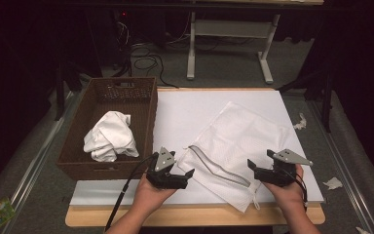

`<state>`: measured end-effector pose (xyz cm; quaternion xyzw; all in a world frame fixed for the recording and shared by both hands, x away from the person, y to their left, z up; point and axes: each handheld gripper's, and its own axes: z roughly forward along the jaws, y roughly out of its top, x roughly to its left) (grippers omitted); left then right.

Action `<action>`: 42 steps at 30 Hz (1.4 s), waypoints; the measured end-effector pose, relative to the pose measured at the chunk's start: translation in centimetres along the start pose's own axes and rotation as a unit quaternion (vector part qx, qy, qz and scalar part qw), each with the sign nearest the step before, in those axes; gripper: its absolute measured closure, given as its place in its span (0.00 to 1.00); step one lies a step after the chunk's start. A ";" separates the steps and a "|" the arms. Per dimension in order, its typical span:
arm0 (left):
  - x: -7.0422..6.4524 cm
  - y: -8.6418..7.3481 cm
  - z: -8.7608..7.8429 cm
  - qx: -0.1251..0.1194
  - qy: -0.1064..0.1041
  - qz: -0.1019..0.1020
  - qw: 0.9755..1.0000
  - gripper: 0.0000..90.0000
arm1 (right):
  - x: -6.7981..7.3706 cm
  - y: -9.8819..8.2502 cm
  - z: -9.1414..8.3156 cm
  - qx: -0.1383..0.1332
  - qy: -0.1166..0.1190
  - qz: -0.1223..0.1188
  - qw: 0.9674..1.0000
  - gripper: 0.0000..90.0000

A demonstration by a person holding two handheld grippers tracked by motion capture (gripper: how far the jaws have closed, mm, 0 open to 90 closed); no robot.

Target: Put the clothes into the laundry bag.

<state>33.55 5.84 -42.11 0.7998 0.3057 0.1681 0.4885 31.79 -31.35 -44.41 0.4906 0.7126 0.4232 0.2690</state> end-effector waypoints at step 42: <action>8.0 1.5 -8.8 -0.059 0.144 -0.068 0.985 0.02 | 0.9 0.8 0.3 0.001 0.029 -0.050 0.998 0.18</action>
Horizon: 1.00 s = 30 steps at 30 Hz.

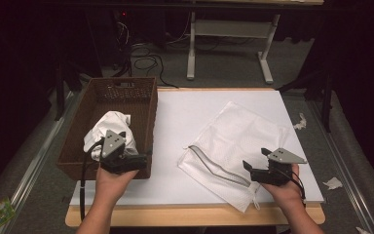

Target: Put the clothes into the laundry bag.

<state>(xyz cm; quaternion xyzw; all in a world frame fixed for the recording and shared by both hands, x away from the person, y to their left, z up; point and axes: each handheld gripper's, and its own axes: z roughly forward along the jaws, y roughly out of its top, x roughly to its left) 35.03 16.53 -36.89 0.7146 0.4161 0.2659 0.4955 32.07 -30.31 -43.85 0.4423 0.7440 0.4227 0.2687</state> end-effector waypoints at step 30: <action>7.8 -1.8 -3.6 -0.032 0.087 -0.069 0.993 0.15 | -0.8 0.1 -0.3 -0.011 -0.006 0.011 1.000 0.18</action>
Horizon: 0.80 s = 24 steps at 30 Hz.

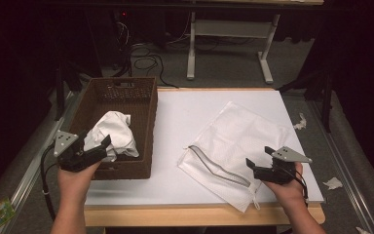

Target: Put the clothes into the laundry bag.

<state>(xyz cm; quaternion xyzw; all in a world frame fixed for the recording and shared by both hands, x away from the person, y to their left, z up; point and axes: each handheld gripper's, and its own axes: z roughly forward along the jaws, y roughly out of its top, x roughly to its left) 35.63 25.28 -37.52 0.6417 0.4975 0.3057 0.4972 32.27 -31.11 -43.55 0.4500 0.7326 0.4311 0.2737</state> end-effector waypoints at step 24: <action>-0.6 4.4 8.6 0.244 0.023 0.016 0.969 0.05 | 0.8 0.2 0.1 0.001 0.027 -0.011 1.000 0.18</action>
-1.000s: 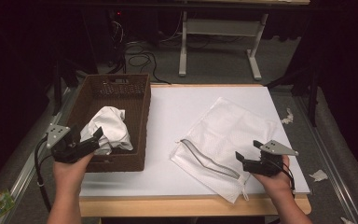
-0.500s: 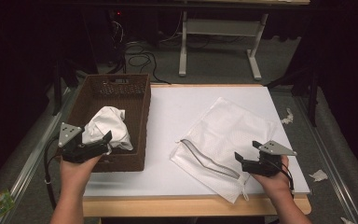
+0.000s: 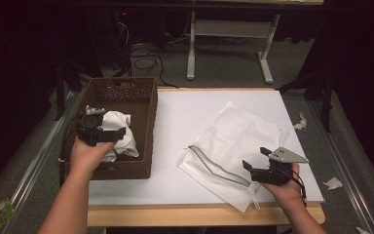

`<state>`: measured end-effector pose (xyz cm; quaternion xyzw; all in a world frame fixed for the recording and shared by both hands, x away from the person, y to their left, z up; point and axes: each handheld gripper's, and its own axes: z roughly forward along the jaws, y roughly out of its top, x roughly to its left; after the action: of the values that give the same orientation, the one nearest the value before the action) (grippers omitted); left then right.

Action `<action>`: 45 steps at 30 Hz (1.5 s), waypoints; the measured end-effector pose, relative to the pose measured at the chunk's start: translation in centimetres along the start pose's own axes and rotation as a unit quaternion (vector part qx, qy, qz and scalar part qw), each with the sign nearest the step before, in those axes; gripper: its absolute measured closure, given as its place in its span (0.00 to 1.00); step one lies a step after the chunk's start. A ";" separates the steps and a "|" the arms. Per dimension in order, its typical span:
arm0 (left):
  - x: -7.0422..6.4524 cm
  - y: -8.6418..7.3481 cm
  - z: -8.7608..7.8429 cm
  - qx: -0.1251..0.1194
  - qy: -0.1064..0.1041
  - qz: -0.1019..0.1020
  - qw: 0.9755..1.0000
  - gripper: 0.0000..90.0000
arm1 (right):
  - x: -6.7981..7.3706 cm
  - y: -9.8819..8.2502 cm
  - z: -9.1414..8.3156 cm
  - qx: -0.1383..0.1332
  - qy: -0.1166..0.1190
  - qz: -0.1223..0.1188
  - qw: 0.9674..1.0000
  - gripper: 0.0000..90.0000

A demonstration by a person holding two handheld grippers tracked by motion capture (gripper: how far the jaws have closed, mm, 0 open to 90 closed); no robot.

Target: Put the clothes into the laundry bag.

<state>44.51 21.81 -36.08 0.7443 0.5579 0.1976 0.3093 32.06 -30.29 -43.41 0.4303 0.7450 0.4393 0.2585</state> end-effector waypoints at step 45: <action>2.2 -0.2 10.8 0.254 0.033 -0.013 0.967 0.31 | 0.5 -0.3 0.1 0.012 -0.006 -0.005 1.000 0.21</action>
<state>51.92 21.33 -44.20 0.7842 0.6093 0.0700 0.0941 31.78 -29.88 -43.71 0.4321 0.7512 0.4263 0.2594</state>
